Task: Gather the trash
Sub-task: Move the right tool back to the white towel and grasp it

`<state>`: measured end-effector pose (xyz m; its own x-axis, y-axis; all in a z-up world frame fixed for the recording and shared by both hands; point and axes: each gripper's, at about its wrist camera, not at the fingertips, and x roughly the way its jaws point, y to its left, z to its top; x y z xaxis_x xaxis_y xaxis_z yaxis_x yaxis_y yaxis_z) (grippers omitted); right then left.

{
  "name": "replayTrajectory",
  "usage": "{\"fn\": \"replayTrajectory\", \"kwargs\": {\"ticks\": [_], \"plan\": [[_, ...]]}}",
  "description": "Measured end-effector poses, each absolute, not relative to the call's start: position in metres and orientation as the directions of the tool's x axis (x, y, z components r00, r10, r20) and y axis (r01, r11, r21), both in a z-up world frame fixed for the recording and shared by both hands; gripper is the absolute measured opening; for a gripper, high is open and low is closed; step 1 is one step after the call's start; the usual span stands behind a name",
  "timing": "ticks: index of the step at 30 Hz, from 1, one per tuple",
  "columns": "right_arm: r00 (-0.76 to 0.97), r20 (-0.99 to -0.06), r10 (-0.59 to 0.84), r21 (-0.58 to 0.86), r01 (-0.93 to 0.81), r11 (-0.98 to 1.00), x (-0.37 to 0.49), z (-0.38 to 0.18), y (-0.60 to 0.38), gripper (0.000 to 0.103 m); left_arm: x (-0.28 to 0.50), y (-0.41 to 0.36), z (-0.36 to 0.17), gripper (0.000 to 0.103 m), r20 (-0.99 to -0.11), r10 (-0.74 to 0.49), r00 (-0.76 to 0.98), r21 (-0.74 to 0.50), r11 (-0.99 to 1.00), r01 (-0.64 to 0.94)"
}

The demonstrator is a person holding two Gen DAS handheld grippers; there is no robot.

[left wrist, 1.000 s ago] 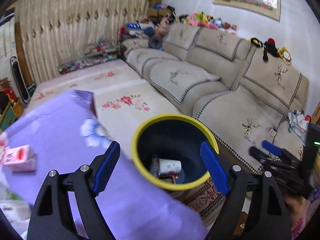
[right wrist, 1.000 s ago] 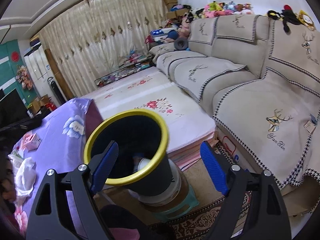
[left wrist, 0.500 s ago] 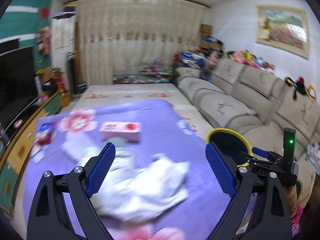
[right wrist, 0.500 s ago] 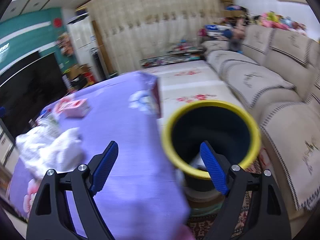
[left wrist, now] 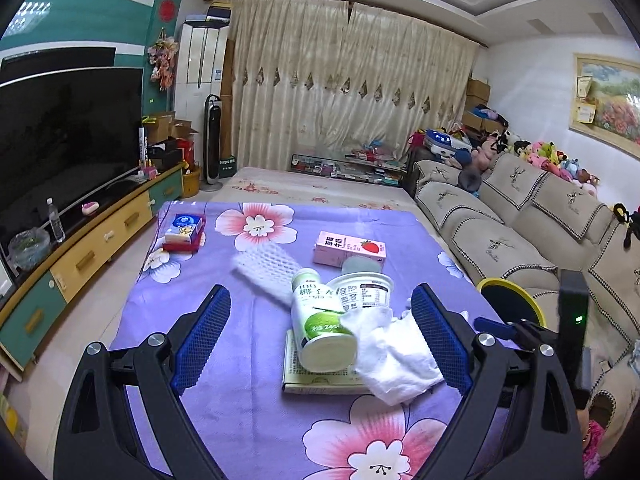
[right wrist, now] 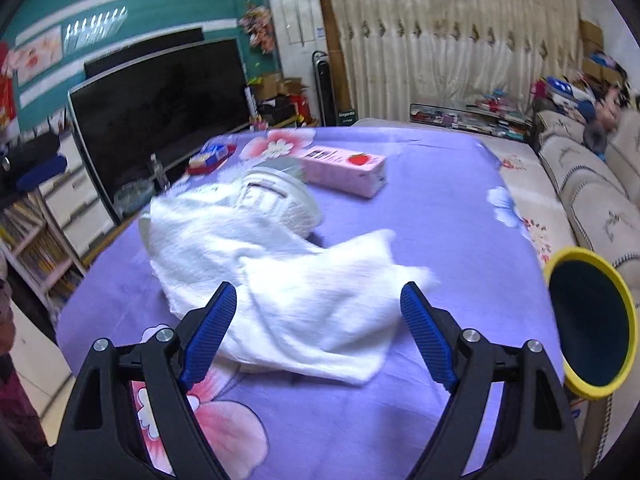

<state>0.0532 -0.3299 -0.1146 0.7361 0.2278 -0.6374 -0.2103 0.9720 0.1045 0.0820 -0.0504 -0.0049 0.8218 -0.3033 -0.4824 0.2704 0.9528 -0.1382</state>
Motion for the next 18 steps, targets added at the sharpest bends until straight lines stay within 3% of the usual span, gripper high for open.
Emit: {"fn": "replayTrajectory", "kwargs": {"ticks": [7, 18], "plan": [[0.695, -0.690, 0.203, 0.105, -0.181, 0.978, 0.078, -0.133, -0.319, 0.079, 0.088, -0.049, -0.015, 0.090, -0.499, -0.311, 0.809, -0.152, 0.950, 0.272], [0.654, -0.716, 0.244, 0.133, -0.214, 0.968, 0.080, -0.142, -0.319, 0.047, 0.094, -0.055, -0.023, 0.090, -0.514, -0.317, 0.797, -0.159, 0.948, 0.275]]}}
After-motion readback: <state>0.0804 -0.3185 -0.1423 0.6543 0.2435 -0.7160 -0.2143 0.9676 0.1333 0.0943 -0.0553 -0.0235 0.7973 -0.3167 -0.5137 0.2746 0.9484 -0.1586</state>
